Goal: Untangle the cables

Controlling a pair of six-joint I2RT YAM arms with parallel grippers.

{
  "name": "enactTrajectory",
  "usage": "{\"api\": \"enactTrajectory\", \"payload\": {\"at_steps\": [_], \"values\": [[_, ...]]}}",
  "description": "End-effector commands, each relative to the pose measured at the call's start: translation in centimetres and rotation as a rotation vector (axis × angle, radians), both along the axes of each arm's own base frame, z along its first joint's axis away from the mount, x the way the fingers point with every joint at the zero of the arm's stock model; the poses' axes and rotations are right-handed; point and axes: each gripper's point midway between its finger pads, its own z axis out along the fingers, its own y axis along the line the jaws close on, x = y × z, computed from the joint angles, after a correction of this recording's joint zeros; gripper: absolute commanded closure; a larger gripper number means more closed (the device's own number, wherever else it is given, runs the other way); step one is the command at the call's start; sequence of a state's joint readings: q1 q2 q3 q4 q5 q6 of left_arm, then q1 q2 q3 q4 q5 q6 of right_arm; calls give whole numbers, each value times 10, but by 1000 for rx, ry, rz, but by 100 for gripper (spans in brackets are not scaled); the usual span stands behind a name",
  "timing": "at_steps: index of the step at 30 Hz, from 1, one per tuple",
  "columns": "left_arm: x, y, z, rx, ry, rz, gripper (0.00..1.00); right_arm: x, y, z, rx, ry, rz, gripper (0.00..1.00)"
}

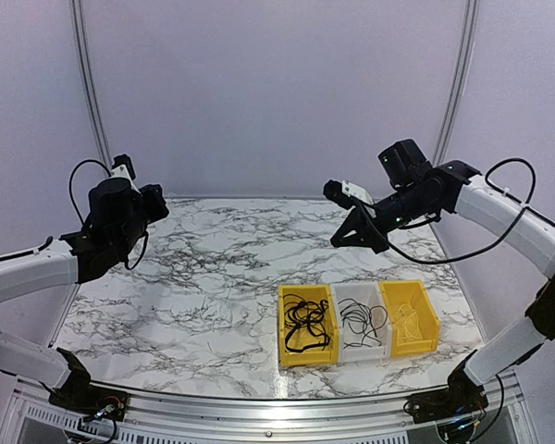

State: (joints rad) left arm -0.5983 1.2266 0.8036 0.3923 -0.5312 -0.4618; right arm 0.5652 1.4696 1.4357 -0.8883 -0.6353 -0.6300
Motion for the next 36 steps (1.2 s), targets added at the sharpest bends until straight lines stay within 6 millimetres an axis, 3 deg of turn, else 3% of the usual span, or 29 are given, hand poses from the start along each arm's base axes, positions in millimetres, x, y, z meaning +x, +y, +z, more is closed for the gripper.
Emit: {"api": "enactTrajectory", "payload": {"at_steps": [1,5,11,20,23,30,36], "values": [[2,26,12,5,-43,72,85,10,-38,16,-48,-31,-91,100],[6,28,8,-4,-32,70,85,25,-70,39,-56,-95,-189,100],[16,7,-8,-38,13,-10,83,40,-110,88,-25,-207,-340,100],[29,-21,-19,-73,57,-115,81,37,-138,145,16,-352,-483,100],[31,-25,-17,-70,55,-130,81,32,-148,144,-30,-381,-509,100],[33,-35,-16,-54,55,-176,80,11,-177,110,-205,-420,-528,100],[36,-37,-22,-38,68,-179,79,-8,-195,96,-315,-419,-531,100]]}}
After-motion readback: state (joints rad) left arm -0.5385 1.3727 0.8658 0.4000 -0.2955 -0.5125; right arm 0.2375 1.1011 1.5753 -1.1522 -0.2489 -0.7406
